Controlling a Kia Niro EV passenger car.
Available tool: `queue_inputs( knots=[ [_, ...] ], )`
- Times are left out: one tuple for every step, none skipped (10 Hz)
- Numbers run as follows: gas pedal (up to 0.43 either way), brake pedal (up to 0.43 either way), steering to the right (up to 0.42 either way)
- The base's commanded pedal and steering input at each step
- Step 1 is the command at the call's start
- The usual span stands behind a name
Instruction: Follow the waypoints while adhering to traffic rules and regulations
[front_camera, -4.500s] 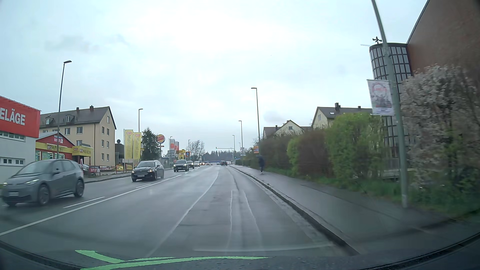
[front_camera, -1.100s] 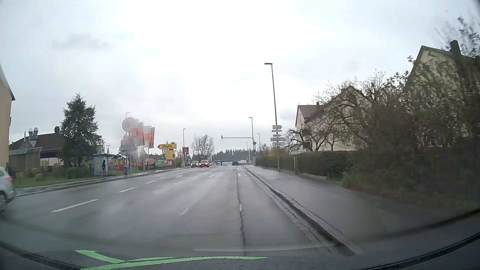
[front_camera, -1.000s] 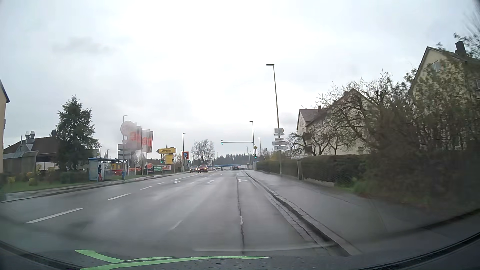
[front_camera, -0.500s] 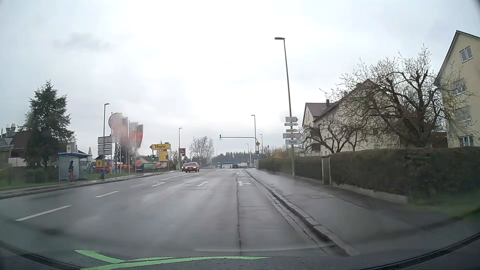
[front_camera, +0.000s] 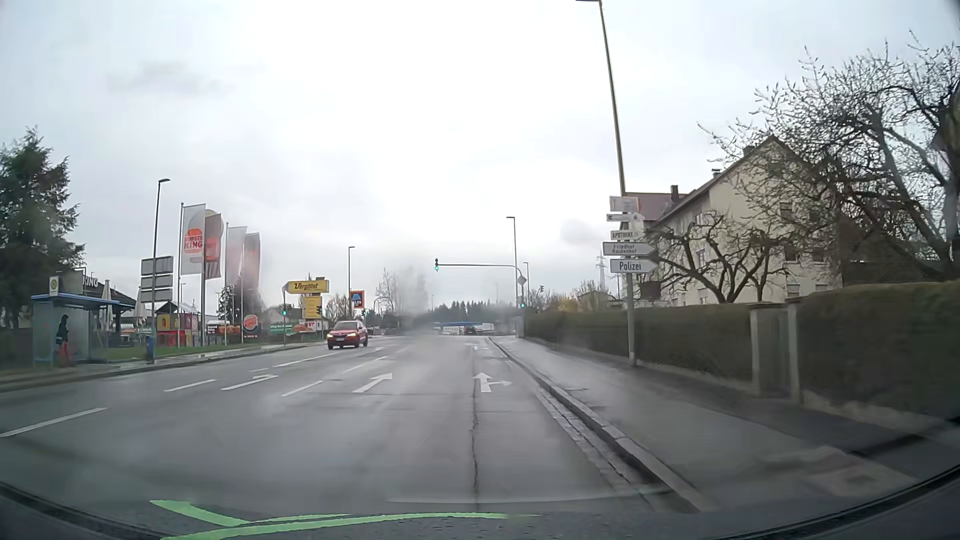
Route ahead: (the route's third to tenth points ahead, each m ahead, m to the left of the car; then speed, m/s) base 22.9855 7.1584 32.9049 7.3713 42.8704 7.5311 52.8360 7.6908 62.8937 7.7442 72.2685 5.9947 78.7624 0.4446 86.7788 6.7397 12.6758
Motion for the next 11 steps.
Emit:
queue_inputs(
  knots=[
    [0.189, 0.000, -0.001],
    [0.189, 0.000, -0.001],
    [0.197, 0.000, -0.001],
    [0.197, 0.000, -0.001],
    [0.197, 0.000, -0.001],
    [0.197, 0.000, -0.002],
    [0.197, 0.000, -0.001],
    [0.197, 0.000, -0.001],
    [0.197, 0.000, -0.001],
    [0.197, 0.000, -0.001],
    [0.197, 0.000, -0.001]
  ],
)
